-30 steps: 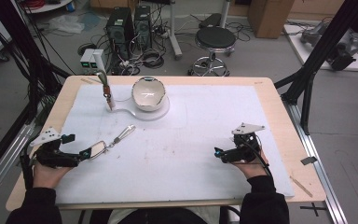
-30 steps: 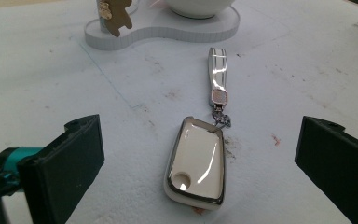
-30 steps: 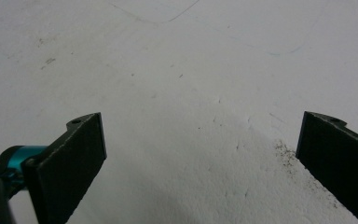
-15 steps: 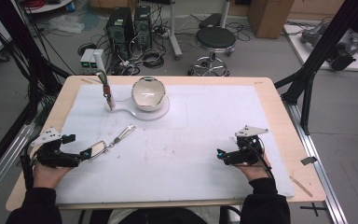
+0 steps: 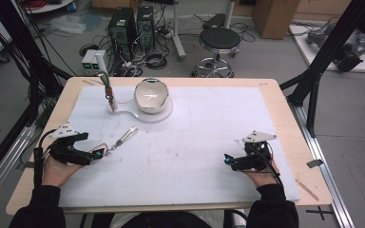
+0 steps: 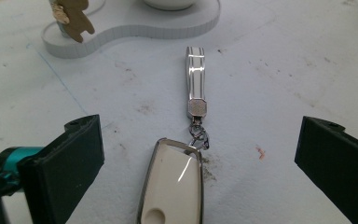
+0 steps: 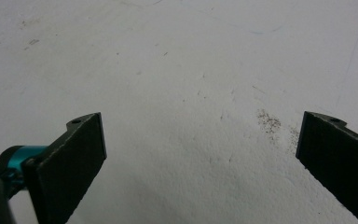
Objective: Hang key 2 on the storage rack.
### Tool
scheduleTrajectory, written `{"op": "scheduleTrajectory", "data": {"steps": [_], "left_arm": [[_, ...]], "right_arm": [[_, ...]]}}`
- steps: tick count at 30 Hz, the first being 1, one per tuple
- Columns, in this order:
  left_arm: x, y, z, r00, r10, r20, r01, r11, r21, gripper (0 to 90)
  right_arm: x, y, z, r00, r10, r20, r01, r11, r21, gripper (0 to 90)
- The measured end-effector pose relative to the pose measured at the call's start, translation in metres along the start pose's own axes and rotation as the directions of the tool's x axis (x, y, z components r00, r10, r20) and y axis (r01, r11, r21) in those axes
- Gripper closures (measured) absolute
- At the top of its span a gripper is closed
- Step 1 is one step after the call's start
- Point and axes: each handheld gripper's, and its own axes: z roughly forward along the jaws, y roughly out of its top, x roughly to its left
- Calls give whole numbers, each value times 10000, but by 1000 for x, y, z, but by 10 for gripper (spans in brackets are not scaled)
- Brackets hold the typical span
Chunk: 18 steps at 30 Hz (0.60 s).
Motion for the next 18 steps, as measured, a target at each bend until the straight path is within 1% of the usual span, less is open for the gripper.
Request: {"op": "scheduleTrajectory", "data": {"steps": [1, 3, 4, 5, 7, 9, 11, 12, 18], "left_arm": [[-1, 1, 1, 10000, 36, -9, -36, 10000, 10, 17], [-2, 4, 5, 9999, 85, 99, -86, 9998, 157, 17], [-2, 8, 10, 9995, 254, 173, -261, 9987, 449, 18], [-2, 8, 10, 9995, 254, 173, -261, 9987, 449, 18], [-3, 13, 15, 9988, 382, 320, -403, 9968, 686, 17], [-4, 17, 21, 9980, 495, 383, -527, 9947, 885, 18], [-5, 20, 27, 9976, 558, 411, -601, 9916, 1145, 18], [-5, 23, 32, 9968, 655, 452, -711, 9880, 1372, 18], [-6, 32, 49, 9957, 746, 544, -838, 9778, 1922, 35]], "right_arm": [[0, 0, 0, 10000, 0, 0, 0, 10000, 0, 6], [0, -1, -1, 10000, -13, 28, 13, 10000, -17, 7], [-1, -3, -3, 10000, 33, 75, -33, 10000, -4, 6], [-1, -3, -3, 10000, 33, 75, -33, 10000, -4, 6], [-2, -5, -4, 9999, 47, 101, -47, 10000, -12, 6], [-3, -7, -6, 9998, 116, 138, -116, 9999, -3, 6], [-4, -10, -7, 9997, 172, 179, -172, 9998, 21, 7], [-5, -10, -8, 9997, 181, 163, -181, 9998, 13, 6], [-6, -14, -9, 9996, 243, 141, -244, 9997, 75, 7]]}}
